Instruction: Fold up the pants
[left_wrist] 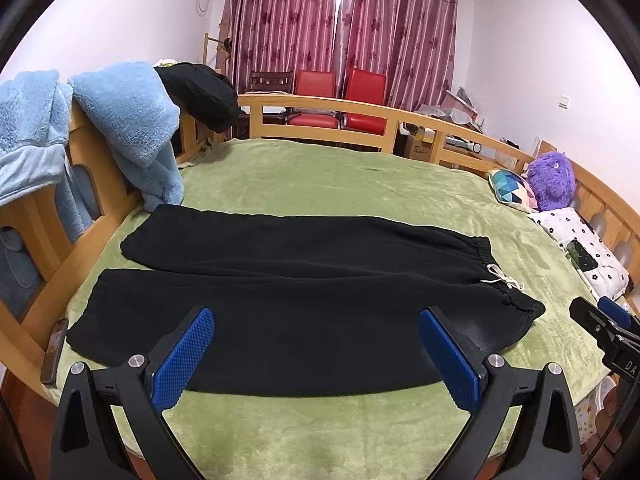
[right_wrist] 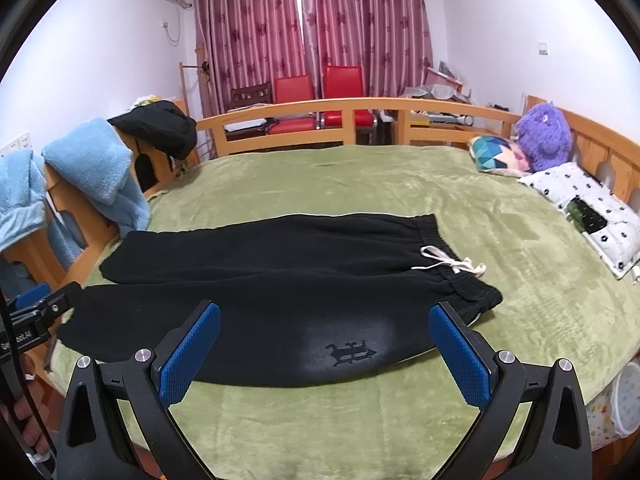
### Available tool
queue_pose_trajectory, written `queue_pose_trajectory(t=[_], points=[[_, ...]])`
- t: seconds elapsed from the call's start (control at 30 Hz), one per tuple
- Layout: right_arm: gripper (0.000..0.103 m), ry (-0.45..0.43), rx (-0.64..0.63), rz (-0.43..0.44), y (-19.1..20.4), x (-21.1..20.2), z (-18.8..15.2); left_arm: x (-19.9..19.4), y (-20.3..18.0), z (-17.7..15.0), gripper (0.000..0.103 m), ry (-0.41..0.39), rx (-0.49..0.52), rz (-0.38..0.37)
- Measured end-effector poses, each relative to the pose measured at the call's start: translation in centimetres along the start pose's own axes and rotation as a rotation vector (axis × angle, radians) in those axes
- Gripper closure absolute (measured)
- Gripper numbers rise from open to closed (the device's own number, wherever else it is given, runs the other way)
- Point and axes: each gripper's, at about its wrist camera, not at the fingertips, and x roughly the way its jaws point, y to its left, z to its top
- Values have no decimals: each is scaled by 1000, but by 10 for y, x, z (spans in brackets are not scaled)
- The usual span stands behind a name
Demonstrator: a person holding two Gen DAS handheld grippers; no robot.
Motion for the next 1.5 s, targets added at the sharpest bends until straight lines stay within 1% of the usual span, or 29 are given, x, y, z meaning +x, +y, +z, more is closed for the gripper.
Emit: queue_pose_trajectory(t=[0.5,1.27,1.5], points=[[1,0,1,-19,-5,0,-1,-3,-4,-1,0,-1,13,-25],[1,-3,-5,-17,-3,-1,-3,-5,-7,-3,0,0,8,-32],[1,-3,-7,-13,0,-1,-3,-8,-11,-4,0,-5,11,-45]])
